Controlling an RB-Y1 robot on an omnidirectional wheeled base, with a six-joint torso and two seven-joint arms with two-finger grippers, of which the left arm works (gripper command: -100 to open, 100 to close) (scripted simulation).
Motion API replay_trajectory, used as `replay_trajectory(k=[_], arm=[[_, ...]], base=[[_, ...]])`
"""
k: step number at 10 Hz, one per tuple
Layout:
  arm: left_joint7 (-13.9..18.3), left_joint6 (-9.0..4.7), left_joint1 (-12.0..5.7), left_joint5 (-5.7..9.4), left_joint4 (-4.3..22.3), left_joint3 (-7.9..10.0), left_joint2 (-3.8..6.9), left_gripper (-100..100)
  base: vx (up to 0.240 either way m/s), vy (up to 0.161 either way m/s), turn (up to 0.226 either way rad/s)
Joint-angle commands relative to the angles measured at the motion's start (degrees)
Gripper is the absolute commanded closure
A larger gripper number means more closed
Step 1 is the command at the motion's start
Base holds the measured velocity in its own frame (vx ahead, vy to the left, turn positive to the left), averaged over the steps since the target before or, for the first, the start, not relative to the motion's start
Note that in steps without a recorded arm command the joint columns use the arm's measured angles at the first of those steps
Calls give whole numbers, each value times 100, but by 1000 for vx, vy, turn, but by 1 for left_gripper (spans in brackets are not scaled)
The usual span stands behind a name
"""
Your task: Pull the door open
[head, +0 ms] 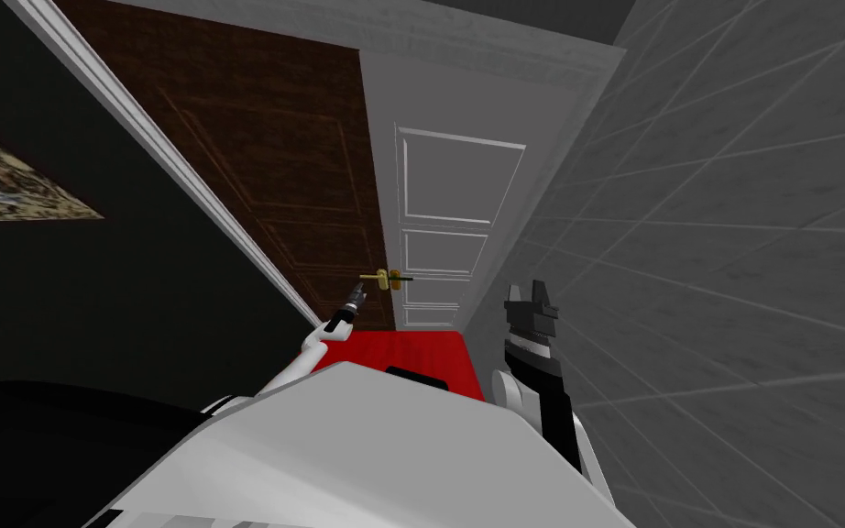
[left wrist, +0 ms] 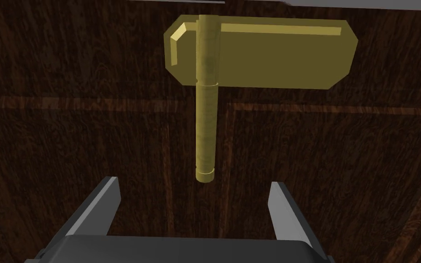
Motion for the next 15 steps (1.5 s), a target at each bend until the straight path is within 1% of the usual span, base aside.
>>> replay_trajectory(k=[1,3,5,6,7,8,9,14,15], arm=[[2,-12,48,18,84,108,68,-100],[-4,-16,50,28,167,192,107,-100],[-12,-27,6,28,235,226,101,-100],[-15,-37,-54,16,237,180,53,-100],[-17,-48,-130,-2,209,92,-22,-100],[12,-56,-111,14,270,129,61,-100],[12,-56,-111,14,270,129,61,100],[12,-56,-111,14,270,129,61,100],[65,-69,-26,32,279,138,148,100]], base=[[158,95,36],[183,119,-6],[220,93,-40],[214,41,-108],[217,-56,-200],[98,-32,-30],[-20,5,52],[-16,4,-10],[-86,15,-33]])
